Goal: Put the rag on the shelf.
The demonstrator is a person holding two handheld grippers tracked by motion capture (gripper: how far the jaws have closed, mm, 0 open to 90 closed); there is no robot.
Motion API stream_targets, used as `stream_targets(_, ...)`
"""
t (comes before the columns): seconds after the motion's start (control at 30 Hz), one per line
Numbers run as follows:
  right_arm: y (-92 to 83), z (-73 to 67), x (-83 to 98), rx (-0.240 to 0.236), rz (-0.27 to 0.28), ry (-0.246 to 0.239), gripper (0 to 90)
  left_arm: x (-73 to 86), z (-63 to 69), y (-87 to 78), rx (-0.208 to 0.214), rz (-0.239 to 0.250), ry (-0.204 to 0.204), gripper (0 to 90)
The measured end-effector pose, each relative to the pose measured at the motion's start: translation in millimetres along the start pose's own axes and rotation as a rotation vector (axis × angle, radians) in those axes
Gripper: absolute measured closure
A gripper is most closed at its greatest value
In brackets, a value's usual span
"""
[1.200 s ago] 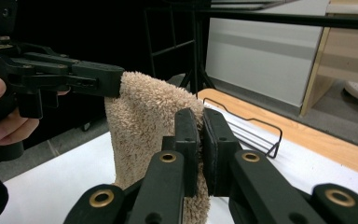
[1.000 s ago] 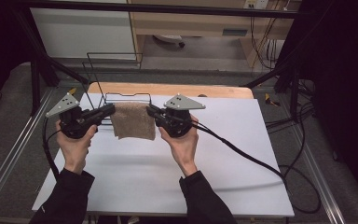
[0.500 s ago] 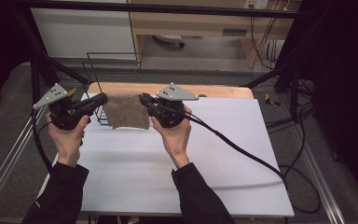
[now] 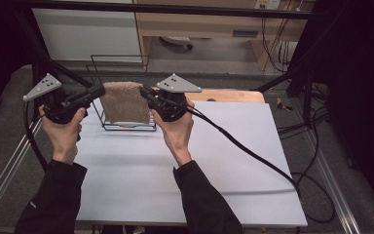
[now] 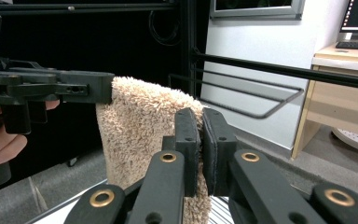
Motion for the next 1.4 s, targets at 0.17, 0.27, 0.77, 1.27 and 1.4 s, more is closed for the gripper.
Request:
stream_targets(0.17, 6.2, -0.8, -12.9, 0.004, 0.017, -0.002, 85.9, -14.3, -3.8, -2.0, -0.006, 0.008, 0.016, 85.8)
stream_targets(0.27, 9.7, -0.5, -20.9, 0.007, 0.028, -0.004, 85.9, -21.3, -6.2, -2.0, -0.011, 0.012, 0.024, 85.8)
stream_targets(0.77, 31.0, 5.9, -45.3, 0.014, 0.056, -0.003, 85.9, -46.0, -24.0, 4.1, -0.023, 0.021, 0.025, 85.8)
stream_targets(1.27, 54.6, 8.9, -62.8, 0.023, 0.071, -0.011, 85.9, -63.2, -47.2, 10.9, -0.046, 0.025, 0.025, 85.8)
stream_targets(1.4, 62.4, 9.1, -67.3, 0.031, 0.073, -0.014, 85.9, -65.3, -53.6, 11.6, -0.054, 0.038, 0.031, 85.8)
Point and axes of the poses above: each handheld gripper's, and its own axes: y roughly forward along the jaws, x roughly out of its underside, z roughly to its right, the point moved 6 cm from there along y, roughly forward along the jaws, and after that the axes turned 14 degrees about x, right-handed, at the moved point
